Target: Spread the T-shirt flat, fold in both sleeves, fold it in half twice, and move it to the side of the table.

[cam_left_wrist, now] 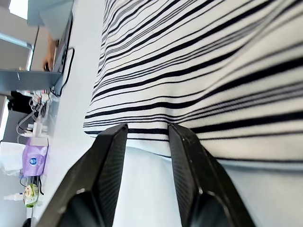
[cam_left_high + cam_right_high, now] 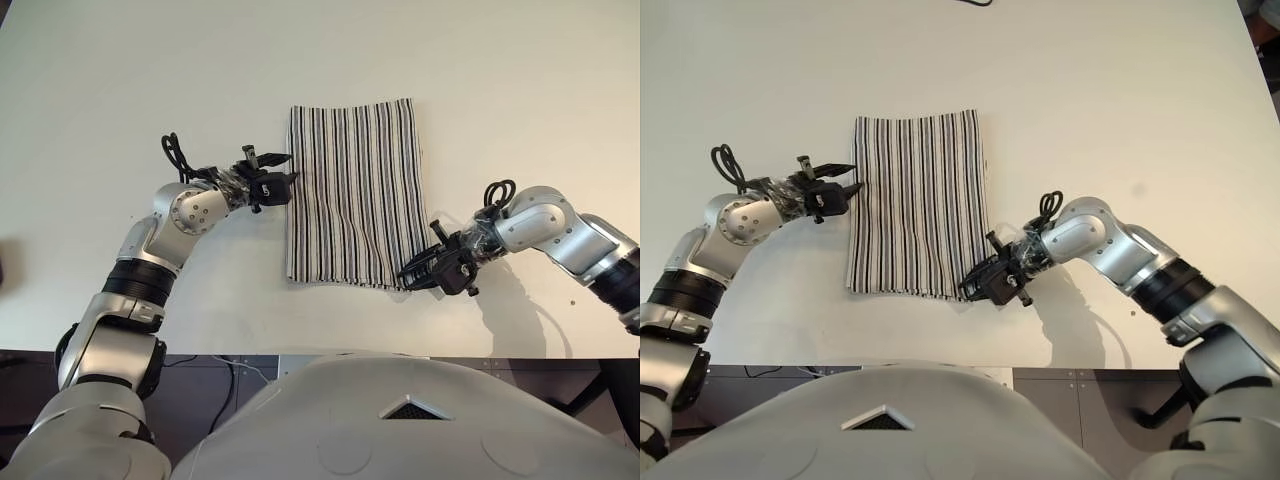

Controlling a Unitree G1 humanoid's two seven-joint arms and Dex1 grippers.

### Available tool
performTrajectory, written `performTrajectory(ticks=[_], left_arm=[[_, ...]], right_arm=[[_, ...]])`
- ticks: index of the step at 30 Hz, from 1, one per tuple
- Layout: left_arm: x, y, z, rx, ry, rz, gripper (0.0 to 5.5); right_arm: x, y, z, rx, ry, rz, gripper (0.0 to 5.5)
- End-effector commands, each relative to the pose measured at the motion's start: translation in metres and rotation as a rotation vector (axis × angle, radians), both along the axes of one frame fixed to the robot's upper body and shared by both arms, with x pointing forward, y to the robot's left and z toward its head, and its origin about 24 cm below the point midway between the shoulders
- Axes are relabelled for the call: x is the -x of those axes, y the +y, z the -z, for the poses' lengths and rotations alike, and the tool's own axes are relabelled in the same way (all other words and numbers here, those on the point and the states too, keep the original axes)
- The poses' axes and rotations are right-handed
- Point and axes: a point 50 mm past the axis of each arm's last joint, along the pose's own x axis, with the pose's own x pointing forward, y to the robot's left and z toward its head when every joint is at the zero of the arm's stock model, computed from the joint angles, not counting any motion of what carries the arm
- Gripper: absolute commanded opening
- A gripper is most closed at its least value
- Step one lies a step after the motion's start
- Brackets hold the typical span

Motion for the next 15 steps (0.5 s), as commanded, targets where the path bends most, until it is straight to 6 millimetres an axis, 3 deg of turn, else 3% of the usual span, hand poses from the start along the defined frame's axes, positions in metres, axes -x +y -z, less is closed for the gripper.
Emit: performTrajectory(ticks=[1, 3, 6, 10, 13, 15], left_arm=[[0.011, 0.024, -0.021, -0.023, -0.075, 0.037, 1.58], [0.040, 0.027, -0.038, 0.016, -0.108, 0.086, 1.58], [0.077, 0.022, -0.053, 0.026, -0.097, 0.164, 1.58], [0.128, 0.028, -0.039, -0.035, 0.064, 0.229, 2.18], [0.140, 0.025, -0.025, -0.078, 0.068, 0.263, 2.49], [0.141, 0.023, -0.016, -0.106, 0.061, 0.286, 2.49]], right_arm=[[-0.010, -0.014, -0.026, -0.016, -0.040, 0.140, 1.22], [-0.013, -0.024, -0.047, -0.104, -0.040, 0.279, 1.22], [-0.007, -0.040, -0.065, -0.186, -0.030, 0.457, 1.22], [-0.011, -0.076, -0.068, -0.213, -0.086, 0.717, 1.22], [-0.013, -0.095, -0.056, -0.158, -0.134, 0.773, 1.22], [-0.014, -0.096, -0.052, -0.146, -0.149, 0.766, 1.22]])
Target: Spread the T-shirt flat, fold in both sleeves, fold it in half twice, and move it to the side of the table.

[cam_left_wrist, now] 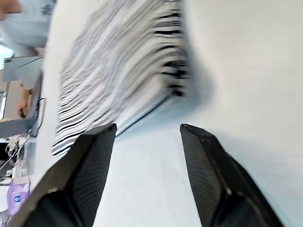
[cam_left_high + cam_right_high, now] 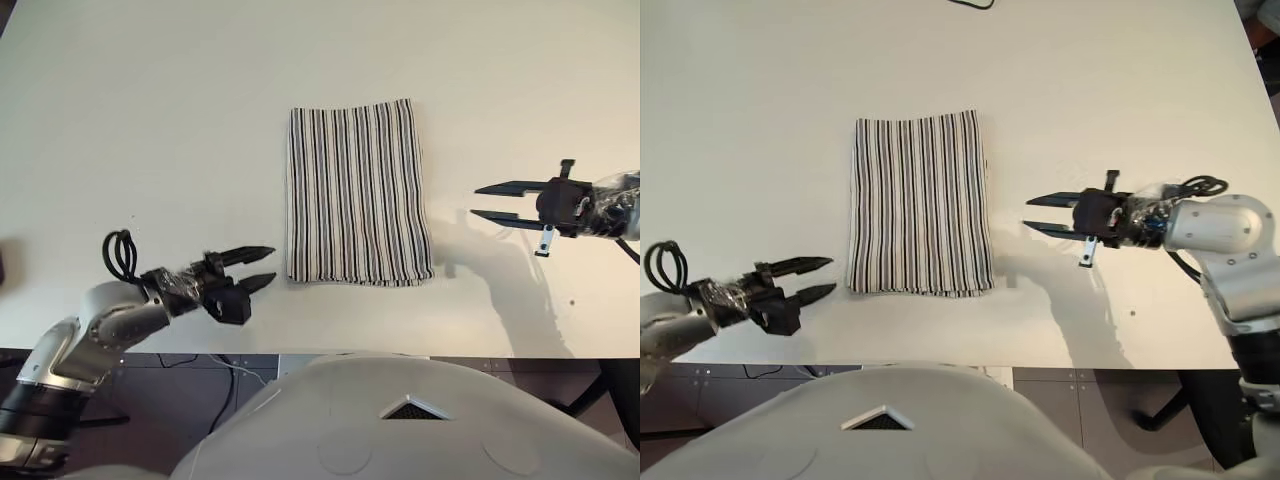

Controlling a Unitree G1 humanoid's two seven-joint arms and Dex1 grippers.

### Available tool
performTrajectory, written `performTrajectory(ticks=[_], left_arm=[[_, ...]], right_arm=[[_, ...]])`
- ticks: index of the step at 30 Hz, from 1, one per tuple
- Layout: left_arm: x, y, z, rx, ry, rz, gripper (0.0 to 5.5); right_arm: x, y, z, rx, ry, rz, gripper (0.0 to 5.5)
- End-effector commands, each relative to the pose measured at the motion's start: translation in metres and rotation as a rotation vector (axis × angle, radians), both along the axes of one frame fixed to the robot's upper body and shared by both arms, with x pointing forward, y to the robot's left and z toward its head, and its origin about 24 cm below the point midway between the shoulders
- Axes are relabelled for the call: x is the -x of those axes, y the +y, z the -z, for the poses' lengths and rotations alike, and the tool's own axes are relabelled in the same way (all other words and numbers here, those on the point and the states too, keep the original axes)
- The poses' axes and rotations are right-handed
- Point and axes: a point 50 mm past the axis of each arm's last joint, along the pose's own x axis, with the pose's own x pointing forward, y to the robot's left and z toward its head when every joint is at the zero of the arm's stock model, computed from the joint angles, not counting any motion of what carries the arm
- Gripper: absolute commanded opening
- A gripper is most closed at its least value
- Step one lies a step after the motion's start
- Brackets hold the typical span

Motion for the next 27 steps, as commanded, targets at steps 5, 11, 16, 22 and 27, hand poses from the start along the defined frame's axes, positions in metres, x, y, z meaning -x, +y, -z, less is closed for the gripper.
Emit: performTrajectory(ticks=[5, 11, 16, 22, 27], left_arm=[[-0.005, -0.009, 0.024, -0.040, -0.059, 0.086, 2.49], [0.000, -0.015, 0.021, 0.002, -0.053, 0.173, 2.49], [-0.010, -0.012, 0.030, -0.020, -0.042, 0.133, 2.49], [-0.007, -0.021, 0.031, 0.025, -0.027, 0.162, 1.81], [-0.006, -0.022, 0.027, 0.033, -0.029, 0.176, 0.99]], right_arm=[[-0.003, 0.000, 0.013, 0.039, -0.032, -0.033, 1.22], [-0.001, -0.002, 0.023, 0.063, -0.029, -0.049, 1.22], [0.002, 0.007, 0.031, 0.075, -0.047, -0.108, 1.22], [0.008, 0.010, 0.035, 0.108, -0.062, -0.177, 1.22], [0.016, 0.008, 0.041, 0.132, -0.071, -0.217, 1.22]])
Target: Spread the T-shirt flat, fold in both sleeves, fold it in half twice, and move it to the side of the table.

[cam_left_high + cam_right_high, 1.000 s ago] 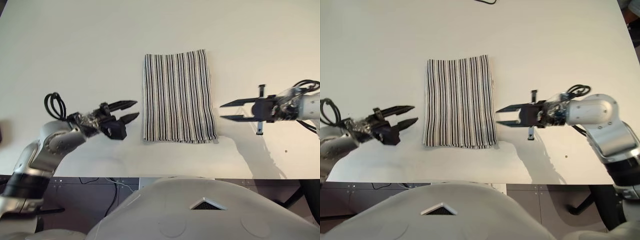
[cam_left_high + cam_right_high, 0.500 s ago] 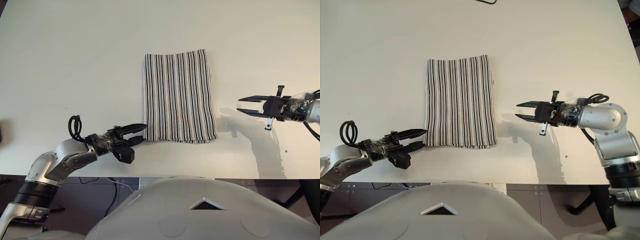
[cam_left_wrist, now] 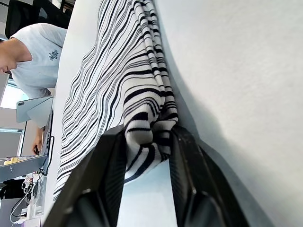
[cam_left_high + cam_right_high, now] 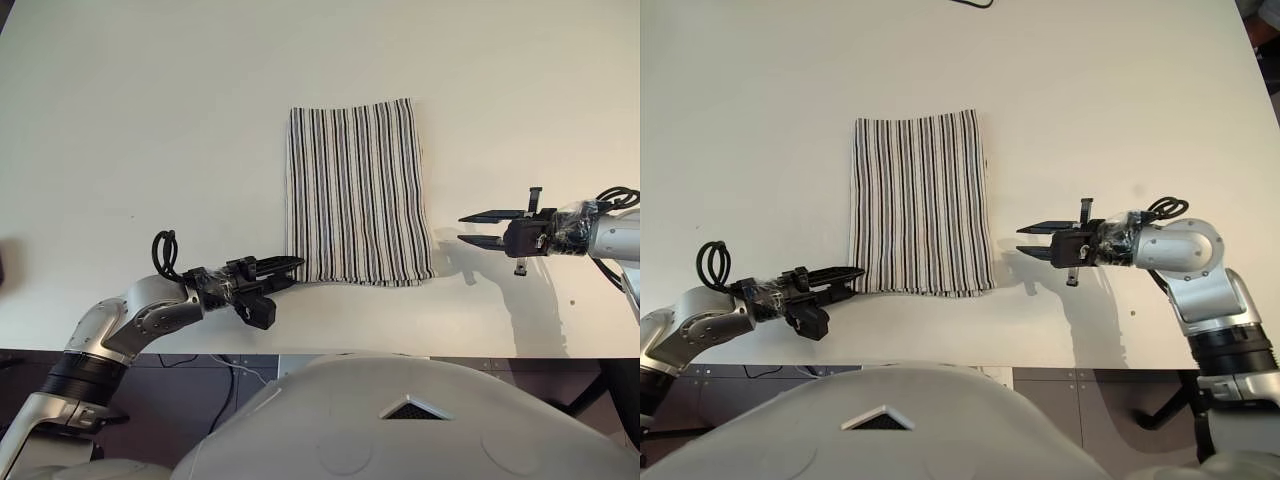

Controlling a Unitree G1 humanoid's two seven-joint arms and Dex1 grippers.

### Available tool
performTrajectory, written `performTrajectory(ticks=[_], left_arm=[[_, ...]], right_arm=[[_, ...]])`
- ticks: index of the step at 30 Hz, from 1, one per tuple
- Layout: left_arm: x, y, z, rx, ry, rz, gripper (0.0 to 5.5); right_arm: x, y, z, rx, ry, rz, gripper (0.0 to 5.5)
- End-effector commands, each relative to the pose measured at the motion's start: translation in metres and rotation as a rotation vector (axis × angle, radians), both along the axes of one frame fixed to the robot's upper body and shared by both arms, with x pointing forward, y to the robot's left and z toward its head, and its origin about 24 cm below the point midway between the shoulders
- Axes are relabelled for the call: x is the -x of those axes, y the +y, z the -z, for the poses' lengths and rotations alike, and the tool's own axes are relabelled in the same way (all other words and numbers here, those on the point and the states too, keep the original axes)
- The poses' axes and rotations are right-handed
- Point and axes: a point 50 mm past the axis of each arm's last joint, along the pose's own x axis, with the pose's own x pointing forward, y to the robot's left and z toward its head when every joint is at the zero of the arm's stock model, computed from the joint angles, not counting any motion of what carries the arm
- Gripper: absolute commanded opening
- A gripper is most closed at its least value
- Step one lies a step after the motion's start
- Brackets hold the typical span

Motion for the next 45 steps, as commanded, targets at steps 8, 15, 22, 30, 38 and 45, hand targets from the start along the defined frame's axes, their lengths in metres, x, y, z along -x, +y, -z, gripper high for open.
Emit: performTrajectory(ticks=[8, 15, 22, 30, 38, 45], left_arm=[[-0.004, 0.005, 0.005, -0.040, 0.052, -0.028, 0.16], [-0.009, 0.007, 0.001, -0.047, 0.059, -0.006, 0.14], [-0.009, 0.011, 0.001, -0.061, 0.066, 0.011, 0.14], [-0.012, 0.011, 0.000, -0.065, 0.061, 0.027, 0.14], [-0.013, 0.010, -0.003, -0.051, 0.050, 0.030, 0.14], [-0.016, 0.004, -0.013, 0.029, 0.037, -0.015, 0.14]], right_arm=[[0.022, 0.025, 0.019, 0.037, -0.206, -0.273, 1.93], [0.028, 0.033, 0.043, 0.091, -0.282, -0.397, 1.95], [0.039, 0.048, 0.047, 0.040, -0.302, -0.501, 1.95], [0.035, 0.052, 0.054, 0.044, -0.288, -0.469, 1.95], [0.041, 0.053, 0.055, 0.038, -0.246, -0.495, 0.97], [0.040, 0.051, 0.043, 0.000, -0.138, -0.422, 0.10]])
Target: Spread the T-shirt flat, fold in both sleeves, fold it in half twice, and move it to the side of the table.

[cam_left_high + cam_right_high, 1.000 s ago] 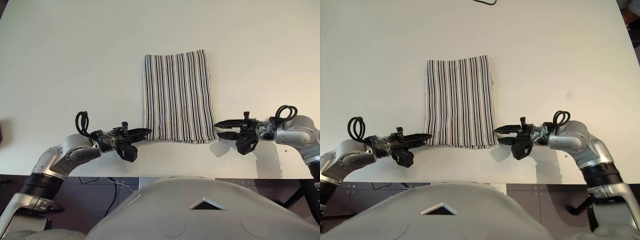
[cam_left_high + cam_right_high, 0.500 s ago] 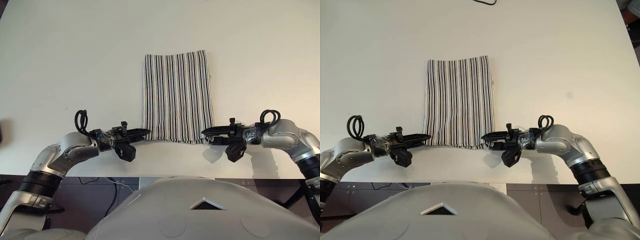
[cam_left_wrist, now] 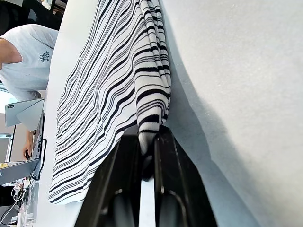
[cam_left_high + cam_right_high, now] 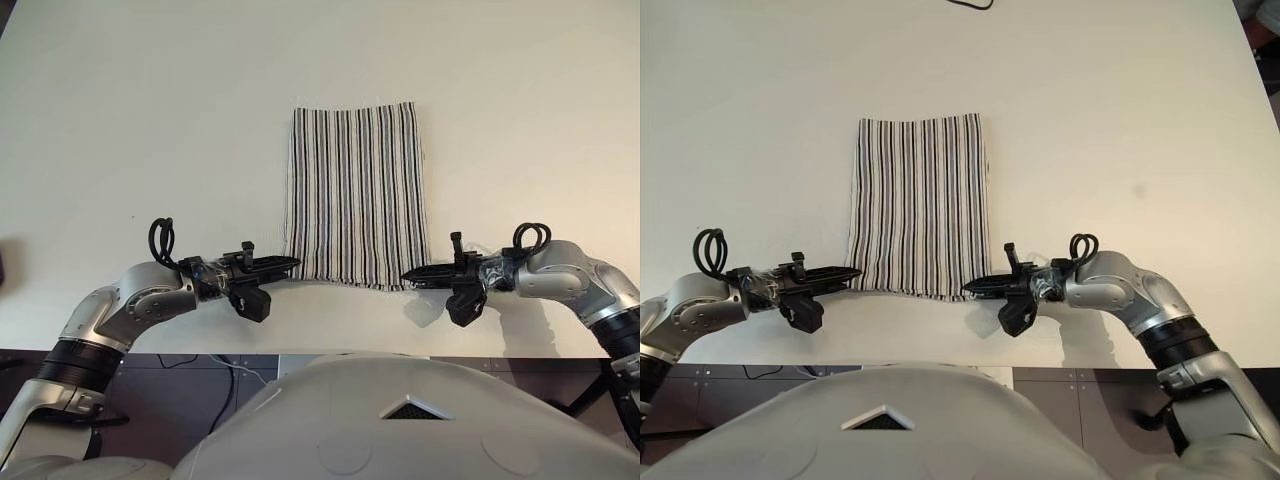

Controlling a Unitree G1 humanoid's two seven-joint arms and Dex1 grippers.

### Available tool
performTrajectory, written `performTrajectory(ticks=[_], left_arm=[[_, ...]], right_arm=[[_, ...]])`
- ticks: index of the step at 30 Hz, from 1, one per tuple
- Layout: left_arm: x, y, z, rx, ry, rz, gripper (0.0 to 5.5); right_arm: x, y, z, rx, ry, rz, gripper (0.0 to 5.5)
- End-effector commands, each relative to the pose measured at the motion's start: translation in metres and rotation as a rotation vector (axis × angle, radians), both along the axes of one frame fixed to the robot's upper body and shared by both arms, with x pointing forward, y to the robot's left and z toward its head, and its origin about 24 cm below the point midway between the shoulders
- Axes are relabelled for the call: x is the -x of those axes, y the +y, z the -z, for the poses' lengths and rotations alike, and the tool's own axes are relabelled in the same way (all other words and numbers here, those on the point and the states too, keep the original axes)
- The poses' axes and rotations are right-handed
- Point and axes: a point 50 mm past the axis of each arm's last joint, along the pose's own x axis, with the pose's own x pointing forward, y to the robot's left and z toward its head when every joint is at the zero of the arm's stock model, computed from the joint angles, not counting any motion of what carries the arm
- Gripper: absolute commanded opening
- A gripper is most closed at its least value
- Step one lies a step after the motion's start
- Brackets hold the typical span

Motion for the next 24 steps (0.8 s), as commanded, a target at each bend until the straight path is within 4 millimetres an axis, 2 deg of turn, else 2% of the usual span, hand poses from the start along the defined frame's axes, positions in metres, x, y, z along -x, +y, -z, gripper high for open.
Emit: performTrajectory(ticks=[1, 4, 10, 13, 15, 17, 20, 24], left_arm=[[-0.003, -0.002, -0.012, 0.056, 0.006, -0.051, 0.14], [0.003, -0.001, -0.024, 0.094, 0.052, -0.075, 0.13], [0.041, -0.006, -0.065, 0.221, 0.339, -0.164, 0.13], [0.034, -0.008, -0.087, 0.323, 0.473, -0.265, 0.13], [0.024, -0.008, -0.091, 0.356, 0.494, -0.306, 0.13], [0.003, -0.009, -0.088, 0.387, 0.483, -0.382, 0.13], [-0.033, -0.012, -0.074, 0.394, 0.460, -0.474, 0.13], [-0.059, -0.011, -0.051, 0.377, 0.501, -0.569, 0.13]], right_arm=[[0.005, -0.007, -0.005, 0.046, 0.165, 0.078, 0.10], [0.002, -0.010, -0.028, 0.011, 0.238, 0.132, 0.10], [0.022, -0.030, -0.086, -0.037, 0.546, 0.287, 0.10], [0.011, -0.030, -0.117, -0.110, 0.668, 0.381, 0.10], [0.000, -0.029, -0.126, -0.140, 0.693, 0.427, 0.10], [-0.025, -0.028, -0.124, -0.137, 0.641, 0.503, 0.10], [-0.069, -0.024, -0.106, -0.129, 0.669, 0.610, 0.10], [-0.117, -0.010, -0.072, -0.074, 0.689, 0.686, 0.10]])
